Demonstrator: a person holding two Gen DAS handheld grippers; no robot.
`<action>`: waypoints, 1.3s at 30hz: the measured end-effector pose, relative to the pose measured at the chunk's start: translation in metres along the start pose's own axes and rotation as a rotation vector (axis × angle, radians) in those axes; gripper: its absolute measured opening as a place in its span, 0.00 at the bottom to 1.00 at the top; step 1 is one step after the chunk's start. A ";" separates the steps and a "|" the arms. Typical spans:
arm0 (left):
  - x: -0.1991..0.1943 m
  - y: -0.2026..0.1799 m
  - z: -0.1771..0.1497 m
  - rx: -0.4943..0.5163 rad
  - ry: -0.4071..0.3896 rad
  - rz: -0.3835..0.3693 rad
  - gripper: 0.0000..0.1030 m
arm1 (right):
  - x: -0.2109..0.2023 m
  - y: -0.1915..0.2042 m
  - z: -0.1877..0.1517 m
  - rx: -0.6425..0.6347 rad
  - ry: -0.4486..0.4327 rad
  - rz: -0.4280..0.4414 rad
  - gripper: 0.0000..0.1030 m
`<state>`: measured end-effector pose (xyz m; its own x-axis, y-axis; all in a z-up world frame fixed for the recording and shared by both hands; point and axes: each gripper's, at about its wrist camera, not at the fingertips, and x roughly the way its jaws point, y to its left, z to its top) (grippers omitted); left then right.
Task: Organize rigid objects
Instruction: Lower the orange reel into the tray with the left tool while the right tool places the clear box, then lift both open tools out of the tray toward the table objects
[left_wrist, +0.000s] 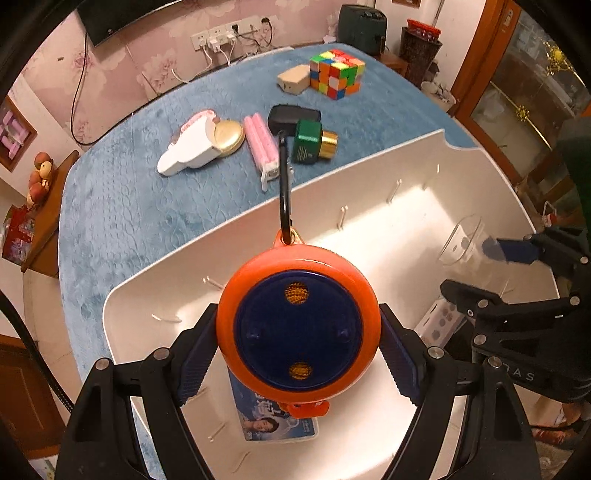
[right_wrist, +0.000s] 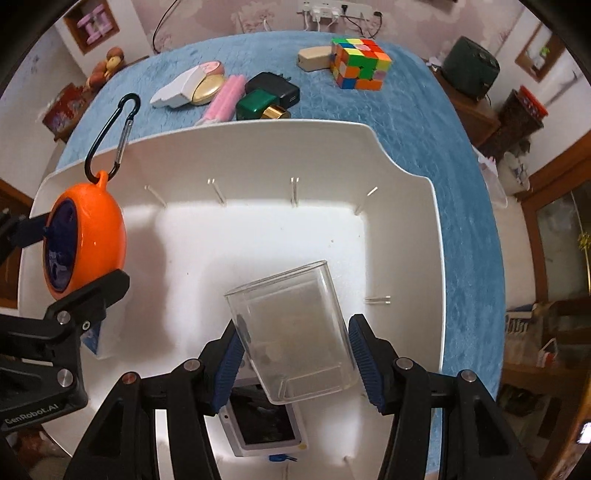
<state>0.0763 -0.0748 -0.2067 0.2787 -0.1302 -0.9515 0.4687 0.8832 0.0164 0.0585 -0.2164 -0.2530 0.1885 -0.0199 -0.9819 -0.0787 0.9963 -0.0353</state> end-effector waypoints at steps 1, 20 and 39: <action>0.001 0.000 -0.001 0.000 0.016 -0.011 0.81 | -0.002 0.002 -0.001 -0.008 -0.006 0.006 0.67; -0.052 0.004 0.003 -0.018 -0.089 0.008 0.81 | -0.032 0.002 -0.010 0.004 -0.059 0.035 0.73; -0.090 0.028 0.011 -0.121 -0.190 0.026 0.81 | -0.079 0.008 0.001 0.012 -0.157 0.058 0.73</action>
<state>0.0734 -0.0430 -0.1175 0.4478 -0.1797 -0.8759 0.3587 0.9334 -0.0081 0.0442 -0.2068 -0.1757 0.3350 0.0498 -0.9409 -0.0820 0.9964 0.0236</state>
